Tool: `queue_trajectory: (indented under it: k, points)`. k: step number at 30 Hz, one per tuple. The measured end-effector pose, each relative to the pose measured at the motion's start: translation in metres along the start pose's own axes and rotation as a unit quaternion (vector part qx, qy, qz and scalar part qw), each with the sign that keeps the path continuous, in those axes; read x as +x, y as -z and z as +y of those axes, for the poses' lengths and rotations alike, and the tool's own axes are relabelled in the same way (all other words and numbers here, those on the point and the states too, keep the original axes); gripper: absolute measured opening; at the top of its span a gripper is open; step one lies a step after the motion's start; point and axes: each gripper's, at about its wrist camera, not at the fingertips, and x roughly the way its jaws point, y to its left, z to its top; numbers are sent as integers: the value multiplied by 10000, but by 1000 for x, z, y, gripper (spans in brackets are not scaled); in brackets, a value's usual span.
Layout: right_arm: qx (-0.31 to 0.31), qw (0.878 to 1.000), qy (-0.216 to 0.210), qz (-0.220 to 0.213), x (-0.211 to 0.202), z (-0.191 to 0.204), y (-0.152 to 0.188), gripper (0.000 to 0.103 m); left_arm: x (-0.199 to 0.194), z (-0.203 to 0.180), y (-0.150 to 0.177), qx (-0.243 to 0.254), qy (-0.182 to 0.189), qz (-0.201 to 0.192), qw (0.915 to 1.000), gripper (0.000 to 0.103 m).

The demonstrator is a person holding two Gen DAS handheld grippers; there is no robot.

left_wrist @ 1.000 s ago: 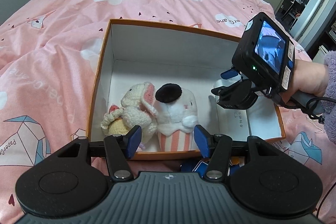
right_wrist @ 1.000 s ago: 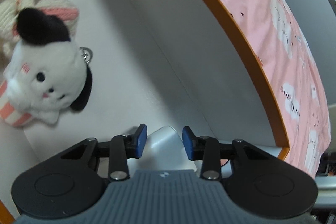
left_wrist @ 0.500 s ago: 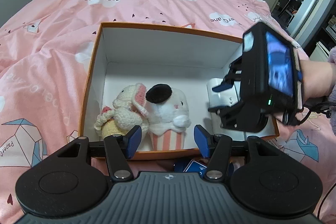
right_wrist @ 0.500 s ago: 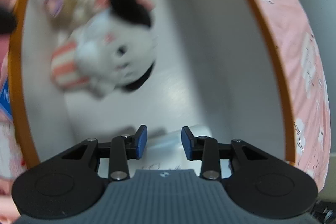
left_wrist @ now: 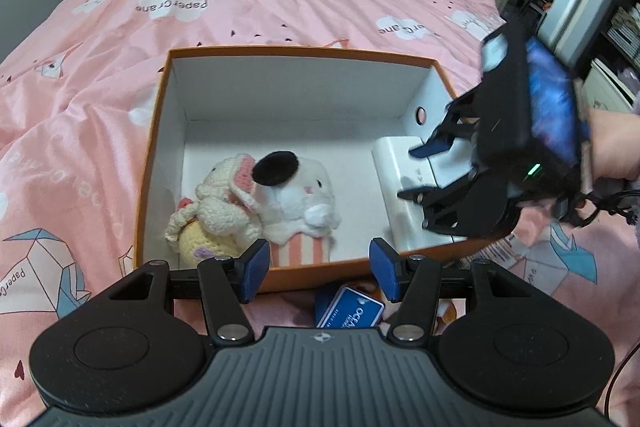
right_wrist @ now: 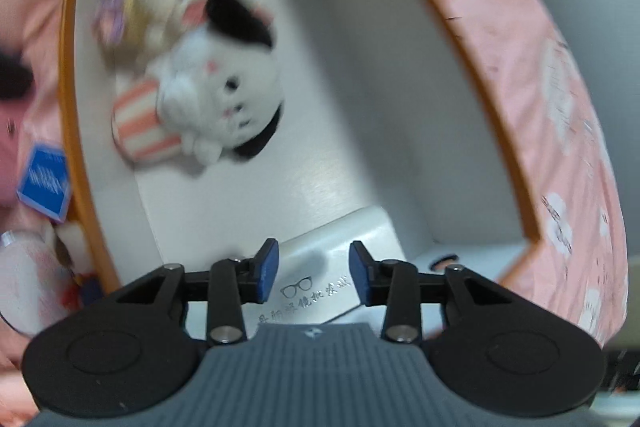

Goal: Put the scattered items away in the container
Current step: 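Grasp the Donald Duck plush with the left tool while the right tool grasps the pink cylinder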

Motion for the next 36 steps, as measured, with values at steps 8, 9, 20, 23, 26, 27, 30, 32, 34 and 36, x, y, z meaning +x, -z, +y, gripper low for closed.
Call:
queue_trajectory:
  k: [8,9,20,23,26,27,30,32,34,36]
  points:
    - [1838,9780,-170,-967,-103,56,54,51,-4,-18,15,675,150,26,9976,65]
    - [2125,9714,-234,-1030,-109,59,62,51,-4,-20,17,759,186,23,9969,65]
    - [4203,9012,-638,-846,-137,132,136,51,7,-41,36,1503,434,223,9874,64]
    - [4536,8842,-909,-652,-129,144,149,51,16,-42,42,1681,414,374,9842,63]
    - [4648,8784,-1002,-484,-116,153,153,50,27,-42,45,1749,374,487,9827,64]
    - [4643,8787,-1004,-466,-114,156,154,50,31,-41,45,1705,370,521,9833,64]
    - [4616,8800,-1050,-391,-109,160,154,50,43,-36,42,1515,402,656,9855,64]
    - [4635,8780,-1153,-320,-105,163,155,50,50,-32,39,1380,391,766,9867,66]
    - [4652,8755,-1280,-259,-98,164,157,50,58,-30,35,1339,417,914,9859,69]
    - [4685,8721,-1399,-222,-92,164,158,50,66,-30,32,1376,445,1052,9839,70]
